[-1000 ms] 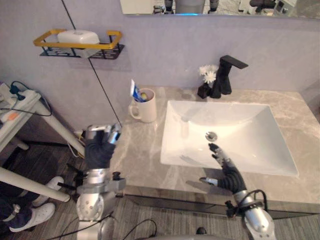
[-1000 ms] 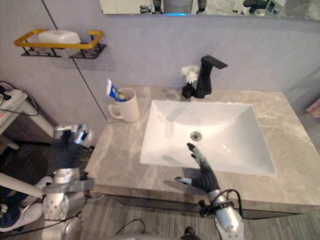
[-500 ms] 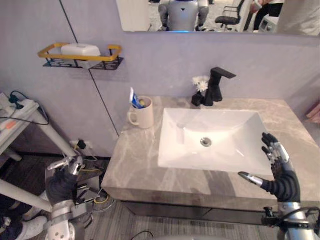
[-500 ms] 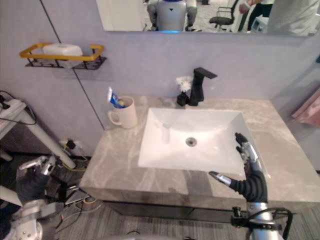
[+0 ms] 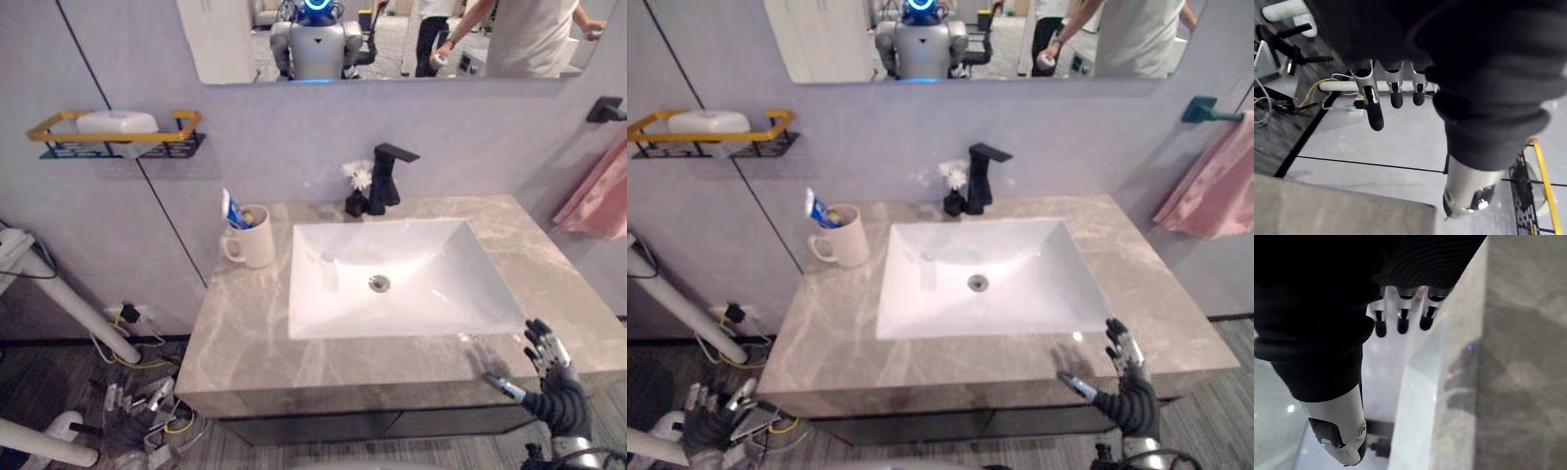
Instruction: Organize washtable
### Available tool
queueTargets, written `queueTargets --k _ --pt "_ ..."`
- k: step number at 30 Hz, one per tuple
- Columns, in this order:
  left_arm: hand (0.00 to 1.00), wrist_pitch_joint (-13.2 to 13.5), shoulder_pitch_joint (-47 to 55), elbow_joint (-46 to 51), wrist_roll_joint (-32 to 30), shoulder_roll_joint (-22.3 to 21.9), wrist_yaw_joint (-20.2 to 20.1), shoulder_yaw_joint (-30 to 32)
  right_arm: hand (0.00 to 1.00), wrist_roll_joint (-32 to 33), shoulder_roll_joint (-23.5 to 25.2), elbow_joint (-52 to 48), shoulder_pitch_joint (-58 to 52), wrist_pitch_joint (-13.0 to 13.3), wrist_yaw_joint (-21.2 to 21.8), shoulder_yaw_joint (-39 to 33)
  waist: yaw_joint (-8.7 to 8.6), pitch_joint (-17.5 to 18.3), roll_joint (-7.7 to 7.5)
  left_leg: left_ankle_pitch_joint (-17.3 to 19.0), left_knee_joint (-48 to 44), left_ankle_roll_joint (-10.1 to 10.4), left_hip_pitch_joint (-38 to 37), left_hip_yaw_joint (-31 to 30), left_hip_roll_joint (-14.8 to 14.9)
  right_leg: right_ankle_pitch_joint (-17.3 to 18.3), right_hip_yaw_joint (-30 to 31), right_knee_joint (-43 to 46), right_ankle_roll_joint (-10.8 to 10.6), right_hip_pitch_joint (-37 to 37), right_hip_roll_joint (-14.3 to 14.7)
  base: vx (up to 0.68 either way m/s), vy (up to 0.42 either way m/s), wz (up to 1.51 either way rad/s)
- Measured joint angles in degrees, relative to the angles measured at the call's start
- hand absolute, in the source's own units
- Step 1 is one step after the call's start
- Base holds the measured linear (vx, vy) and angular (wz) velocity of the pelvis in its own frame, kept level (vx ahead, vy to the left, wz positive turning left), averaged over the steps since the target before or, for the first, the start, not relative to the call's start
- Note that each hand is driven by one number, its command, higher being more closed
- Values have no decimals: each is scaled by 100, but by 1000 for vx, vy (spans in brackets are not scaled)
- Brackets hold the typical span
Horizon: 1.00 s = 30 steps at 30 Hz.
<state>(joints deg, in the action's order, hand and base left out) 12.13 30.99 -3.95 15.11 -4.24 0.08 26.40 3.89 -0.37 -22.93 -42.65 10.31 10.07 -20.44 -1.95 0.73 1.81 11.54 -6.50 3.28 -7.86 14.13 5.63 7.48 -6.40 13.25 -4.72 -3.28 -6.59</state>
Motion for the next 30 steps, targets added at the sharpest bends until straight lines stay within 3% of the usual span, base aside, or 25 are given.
queueTargets --k 11,20,22,23,26,30 --pt "0 -65 -211 -1003 -17 -122 18 122 0 -40 1 609 177 7 -485 -175 -22 121 13 53 -54 13 -28 30 28 187 -21 233 4 -54 -6 7 -1 0" --pt "0 -230 -345 -2431 -236 -210 151 -113 0 -982 13 678 231 53 -1130 -276 -6 132 -18 180 -157 27 -41 64 44 332 -3 380 -16 -92 -11 20 4 0" --pt "0 -238 -358 -2695 -250 -196 150 -220 0 -1193 46 697 243 -52 -1301 -586 -5 132 -21 187 -148 38 -52 100 42 358 -2 387 -23 -91 -17 44 9 -1" --pt "0 -245 -398 -2876 -315 -186 151 -236 0 -1291 89 701 254 -184 -1450 -990 -5 137 -31 189 -137 41 -70 152 43 370 12 386 -26 -88 -15 52 13 -8" --pt "0 -279 -513 -3300 -351 -160 159 -217 0 -1325 116 702 333 -222 -2053 -2114 -34 139 -30 190 -137 44 -96 333 55 378 51 355 -26 -81 -2 48 12 -10" --pt "0 -292 -745 -3700 -348 -106 157 -199 0 -626 241 702 626 -180 -2630 -3065 -70 135 -77 211 -101 77 -226 421 111 377 117 303 -25 -2 77 23 -6 -12"
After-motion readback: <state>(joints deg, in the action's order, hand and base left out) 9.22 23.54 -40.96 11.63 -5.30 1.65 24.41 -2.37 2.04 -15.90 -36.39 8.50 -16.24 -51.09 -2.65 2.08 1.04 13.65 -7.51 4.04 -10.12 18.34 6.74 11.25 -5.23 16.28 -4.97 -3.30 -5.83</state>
